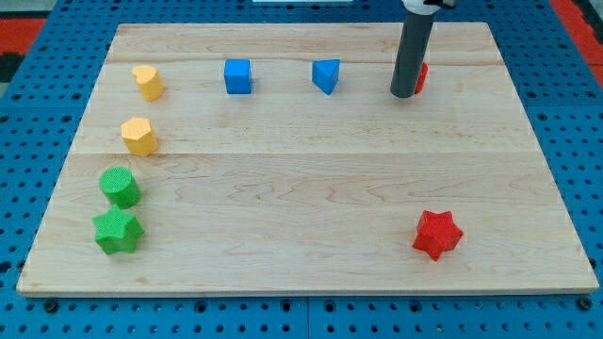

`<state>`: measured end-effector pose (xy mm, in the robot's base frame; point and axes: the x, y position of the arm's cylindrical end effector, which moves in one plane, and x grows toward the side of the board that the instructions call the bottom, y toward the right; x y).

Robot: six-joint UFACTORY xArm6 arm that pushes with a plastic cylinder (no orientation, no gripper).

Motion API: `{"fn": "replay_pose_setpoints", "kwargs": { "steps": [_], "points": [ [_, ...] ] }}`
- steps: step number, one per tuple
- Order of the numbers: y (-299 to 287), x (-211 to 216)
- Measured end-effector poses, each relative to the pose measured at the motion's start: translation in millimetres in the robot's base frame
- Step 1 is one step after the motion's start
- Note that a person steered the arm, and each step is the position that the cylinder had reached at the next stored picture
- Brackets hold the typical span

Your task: Push the red star right to the red circle

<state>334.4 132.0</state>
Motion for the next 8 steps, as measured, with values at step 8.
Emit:
{"fn": "replay_pose_setpoints", "kwargs": {
  "steps": [8],
  "points": [
    [-27.7,183.1]
  ]
}}
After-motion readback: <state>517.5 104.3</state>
